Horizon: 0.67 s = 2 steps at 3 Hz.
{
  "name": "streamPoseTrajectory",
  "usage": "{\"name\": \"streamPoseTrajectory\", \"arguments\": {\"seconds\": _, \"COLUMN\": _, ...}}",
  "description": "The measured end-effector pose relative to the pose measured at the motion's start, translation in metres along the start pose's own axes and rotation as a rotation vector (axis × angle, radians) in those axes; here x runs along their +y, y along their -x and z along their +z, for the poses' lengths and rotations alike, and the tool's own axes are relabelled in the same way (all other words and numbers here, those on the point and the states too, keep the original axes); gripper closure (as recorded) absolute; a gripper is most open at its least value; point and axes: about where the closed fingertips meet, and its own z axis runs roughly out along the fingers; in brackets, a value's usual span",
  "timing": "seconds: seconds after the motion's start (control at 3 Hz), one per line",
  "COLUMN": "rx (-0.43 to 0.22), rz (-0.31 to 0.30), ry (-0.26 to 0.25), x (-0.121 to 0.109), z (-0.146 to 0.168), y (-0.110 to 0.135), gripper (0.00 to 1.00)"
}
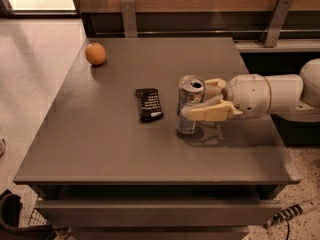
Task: Move redbull can near orange
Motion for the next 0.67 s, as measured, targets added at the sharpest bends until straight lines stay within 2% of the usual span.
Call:
{"name": "streamPoseTrajectory", "arguments": {"seconds": 0.33, "rx": -0.013, "rz": 0.103, "ry": 0.02, "x": -0.06, "z": 0.0, "y": 0.011, "gripper": 1.0}}
{"name": "streamPoseTrajectory", "arguments": {"seconds": 0.67, "rx": -0.009, "rz": 0.181, "ry": -0.021, "x": -0.147, "z": 0.015, "y": 0.023, "gripper": 1.0}}
